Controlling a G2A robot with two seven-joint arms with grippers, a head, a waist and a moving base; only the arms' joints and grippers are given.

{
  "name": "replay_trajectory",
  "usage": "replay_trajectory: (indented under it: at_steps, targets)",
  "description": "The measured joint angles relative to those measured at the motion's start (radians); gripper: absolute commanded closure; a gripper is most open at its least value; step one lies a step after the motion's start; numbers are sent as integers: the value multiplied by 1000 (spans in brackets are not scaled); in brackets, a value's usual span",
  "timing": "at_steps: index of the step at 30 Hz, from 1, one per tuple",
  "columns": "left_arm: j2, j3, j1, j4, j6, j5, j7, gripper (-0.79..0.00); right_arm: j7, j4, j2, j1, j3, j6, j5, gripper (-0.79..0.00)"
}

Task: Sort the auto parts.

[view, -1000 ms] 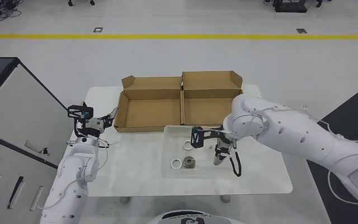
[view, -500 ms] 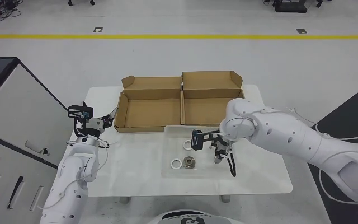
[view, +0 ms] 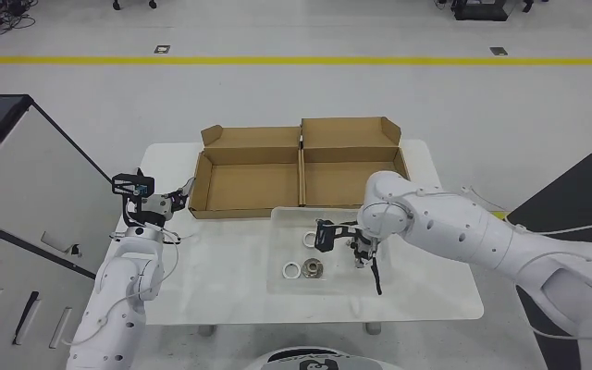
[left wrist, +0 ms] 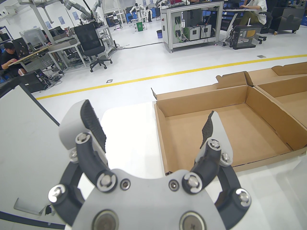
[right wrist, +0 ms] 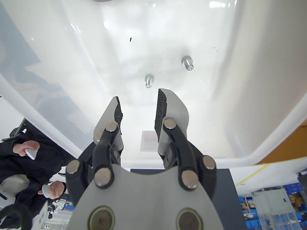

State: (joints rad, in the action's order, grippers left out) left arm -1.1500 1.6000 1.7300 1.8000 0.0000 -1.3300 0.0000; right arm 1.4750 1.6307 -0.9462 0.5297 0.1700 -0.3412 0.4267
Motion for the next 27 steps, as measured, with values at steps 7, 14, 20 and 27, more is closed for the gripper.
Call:
replay_trajectory:
  at_steps: [7, 14, 20, 27]
  targets:
    - [0, 0, 0, 0, 0, 0, 0, -785, 10, -22, -20, 17, 0, 6, 25, -292]
    - [0, 0, 0, 0, 0, 0, 0, -785, 15, -42, -36, 28, 0, 11, 41, -280]
    - [0, 0, 0, 0, 0, 0, 0, -785, 10, -57, -47, 37, 0, 7, 48, -265]
    - [0, 0, 0, 0, 0, 0, 0, -785, 5, -71, -59, 42, 0, 2, 59, -240]
